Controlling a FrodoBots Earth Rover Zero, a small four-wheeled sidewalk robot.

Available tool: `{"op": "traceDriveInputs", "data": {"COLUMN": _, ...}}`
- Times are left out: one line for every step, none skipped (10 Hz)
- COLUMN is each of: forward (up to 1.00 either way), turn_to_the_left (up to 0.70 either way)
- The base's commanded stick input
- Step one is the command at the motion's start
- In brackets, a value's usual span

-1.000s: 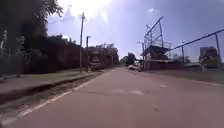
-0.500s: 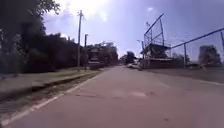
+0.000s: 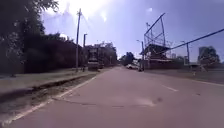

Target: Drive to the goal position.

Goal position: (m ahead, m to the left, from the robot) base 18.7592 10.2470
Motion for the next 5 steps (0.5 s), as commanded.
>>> {"op": "traceDriveInputs", "data": {"forward": 0.7, "turn_to_the_left": 0.0}}
{"op": "traceDriveInputs", "data": {"forward": 0.7, "turn_to_the_left": 0.0}}
{"op": "traceDriveInputs", "data": {"forward": 0.7, "turn_to_the_left": 0.0}}
{"op": "traceDriveInputs", "data": {"forward": 0.7, "turn_to_the_left": 0.0}}
{"op": "traceDriveInputs", "data": {"forward": 0.7, "turn_to_the_left": 0.0}}
